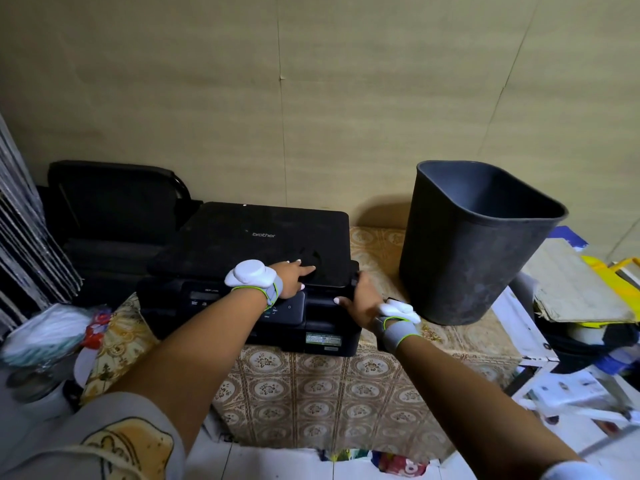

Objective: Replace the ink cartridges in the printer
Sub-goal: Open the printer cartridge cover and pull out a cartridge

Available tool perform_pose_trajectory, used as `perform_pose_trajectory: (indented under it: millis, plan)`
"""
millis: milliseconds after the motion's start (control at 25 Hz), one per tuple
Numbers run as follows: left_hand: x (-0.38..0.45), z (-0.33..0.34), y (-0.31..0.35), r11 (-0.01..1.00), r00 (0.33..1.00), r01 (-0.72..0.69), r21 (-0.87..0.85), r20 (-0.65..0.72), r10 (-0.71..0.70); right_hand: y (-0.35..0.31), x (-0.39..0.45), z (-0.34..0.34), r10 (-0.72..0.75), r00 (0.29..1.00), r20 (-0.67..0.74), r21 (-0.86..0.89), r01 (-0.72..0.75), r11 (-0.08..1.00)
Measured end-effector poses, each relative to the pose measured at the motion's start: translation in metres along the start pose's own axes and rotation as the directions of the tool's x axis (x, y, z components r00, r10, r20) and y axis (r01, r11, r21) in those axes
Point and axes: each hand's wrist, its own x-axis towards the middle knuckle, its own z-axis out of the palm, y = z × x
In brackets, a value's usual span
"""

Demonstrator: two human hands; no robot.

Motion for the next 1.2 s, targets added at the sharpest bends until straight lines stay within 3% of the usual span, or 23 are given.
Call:
perform_pose_trajectory:
  millis: [200, 560, 1200]
  plan:
    - [0.002, -0.001, 0.001, 0.999, 0.998, -0.006, 0.037, -0.063, 0.008, 0.0, -0.002, 0.006, 0.081, 0.996, 0.037, -0.148, -0.074, 0.986]
    - [0.002, -0.002, 0.003, 0.997, 0.998, -0.011, 0.081, -0.065, 0.017, 0.006, -0.006, 0.01, -0.024, 0.998, 0.063, -0.359, 0.045, 0.932]
    - [0.006, -0.001, 0.002, 0.994, 0.994, -0.029, 0.107, -0.1, 0.04, -0.001, 0.002, 0.002, -0.014, 0.999, 0.044, -0.227, 0.024, 0.974]
